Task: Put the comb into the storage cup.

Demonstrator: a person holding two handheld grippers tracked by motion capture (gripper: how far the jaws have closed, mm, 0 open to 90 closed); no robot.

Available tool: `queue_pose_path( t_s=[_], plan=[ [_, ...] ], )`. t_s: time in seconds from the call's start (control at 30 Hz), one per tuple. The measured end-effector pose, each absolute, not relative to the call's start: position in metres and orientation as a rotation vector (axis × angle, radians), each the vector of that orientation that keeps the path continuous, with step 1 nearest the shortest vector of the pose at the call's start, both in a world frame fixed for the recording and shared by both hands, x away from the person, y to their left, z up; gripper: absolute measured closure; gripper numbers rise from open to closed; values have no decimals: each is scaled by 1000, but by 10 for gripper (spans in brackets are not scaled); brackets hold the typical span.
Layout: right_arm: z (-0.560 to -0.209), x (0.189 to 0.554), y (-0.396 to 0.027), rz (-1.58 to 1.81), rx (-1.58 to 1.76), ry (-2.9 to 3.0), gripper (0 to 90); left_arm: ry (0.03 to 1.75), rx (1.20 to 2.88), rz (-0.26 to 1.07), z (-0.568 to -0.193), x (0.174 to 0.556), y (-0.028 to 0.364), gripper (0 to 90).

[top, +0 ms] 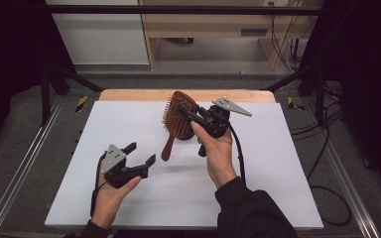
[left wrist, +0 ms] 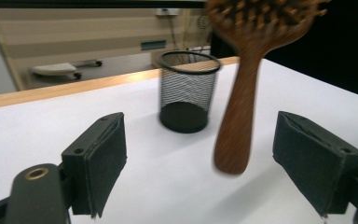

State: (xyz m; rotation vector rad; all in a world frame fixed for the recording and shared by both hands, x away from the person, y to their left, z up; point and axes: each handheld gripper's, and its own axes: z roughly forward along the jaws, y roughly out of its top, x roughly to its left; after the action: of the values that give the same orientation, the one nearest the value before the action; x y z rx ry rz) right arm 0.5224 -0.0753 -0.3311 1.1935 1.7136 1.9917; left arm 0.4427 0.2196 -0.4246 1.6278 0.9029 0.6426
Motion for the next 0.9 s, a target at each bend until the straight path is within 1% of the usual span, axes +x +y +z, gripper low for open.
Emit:
queue_pose_path(
  t_s=[0.07,0.17,0.23,0.37,0.57,0.9],
  plan=[
    [-327,526,-76,1993,1194,1705,556,926,1619,663,-426,441,231,161],
    [-320,534,-77,1985,1186,1687,555,959,1641,701,-432,438,253,117],
    [-316,538,-78,1978,1184,1677,554,975,1661,754,-435,436,261,89],
    [-309,548,-76,1970,1182,1660,553,992,1622,793,-433,437,273,78],
    [-291,559,-72,1955,1169,1637,552,990,1600,784,-436,436,289,50],
    [-264,585,-69,1929,1146,1589,550,1024,1554,791,-437,426,310,43]
  ],
)
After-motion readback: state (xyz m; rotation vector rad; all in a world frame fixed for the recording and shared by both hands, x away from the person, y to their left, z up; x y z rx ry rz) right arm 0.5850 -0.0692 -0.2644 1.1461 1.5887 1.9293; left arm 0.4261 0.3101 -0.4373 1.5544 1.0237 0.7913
